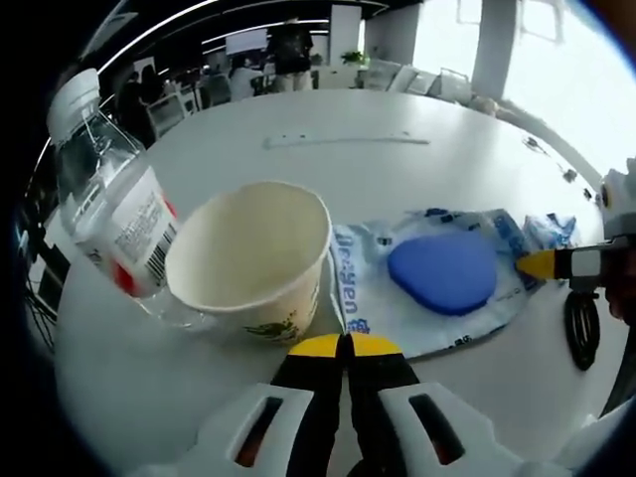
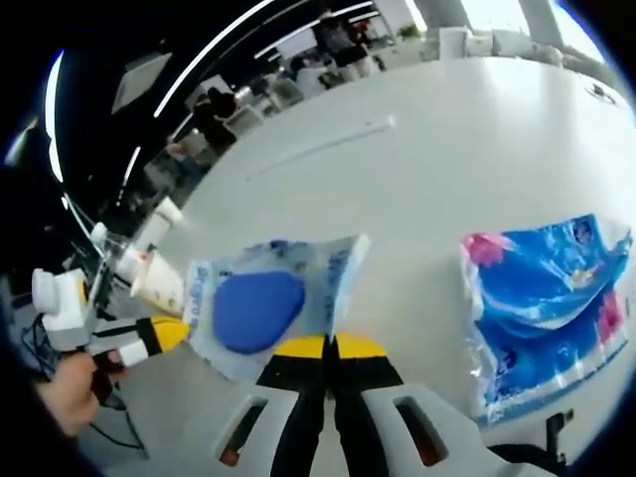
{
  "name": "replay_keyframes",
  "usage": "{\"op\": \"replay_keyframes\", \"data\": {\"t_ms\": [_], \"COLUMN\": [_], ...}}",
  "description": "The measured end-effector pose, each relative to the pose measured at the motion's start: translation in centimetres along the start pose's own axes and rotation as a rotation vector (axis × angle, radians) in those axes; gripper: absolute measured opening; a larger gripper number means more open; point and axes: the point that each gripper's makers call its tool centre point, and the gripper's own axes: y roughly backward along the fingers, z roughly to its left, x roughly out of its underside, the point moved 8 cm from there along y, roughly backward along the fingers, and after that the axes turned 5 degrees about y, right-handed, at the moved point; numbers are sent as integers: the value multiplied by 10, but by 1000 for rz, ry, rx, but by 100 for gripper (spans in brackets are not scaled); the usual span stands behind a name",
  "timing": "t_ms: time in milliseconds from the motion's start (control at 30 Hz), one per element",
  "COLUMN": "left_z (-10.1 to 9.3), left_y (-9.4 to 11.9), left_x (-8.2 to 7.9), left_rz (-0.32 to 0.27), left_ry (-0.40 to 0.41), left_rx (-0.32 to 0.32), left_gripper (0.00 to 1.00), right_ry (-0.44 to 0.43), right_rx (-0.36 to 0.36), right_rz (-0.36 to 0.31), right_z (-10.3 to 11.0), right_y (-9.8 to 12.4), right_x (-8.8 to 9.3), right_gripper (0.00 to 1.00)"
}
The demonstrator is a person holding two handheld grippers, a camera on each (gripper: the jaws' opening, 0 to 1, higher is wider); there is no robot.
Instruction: Arrange the tabletop items into an orderly group along one side of the table until the central work area is clear of visible clutter.
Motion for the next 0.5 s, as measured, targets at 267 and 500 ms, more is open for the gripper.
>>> {"op": "replay_keyframes", "data": {"t_ms": [267,500], "left_z": [0,0], "left_y": [-1,5], "left_x": [1,6], "left_rz": [33,29], "left_ry": [29,67], "left_rx": [25,28], "left_gripper": [1,15], "right_ry": [14,88], "right_rx": [9,-11], "right_rz": [17,18], "right_z": [2,14], "right_y": [-1,0], "right_x": [0,0], "right_gripper": [3,23]}}
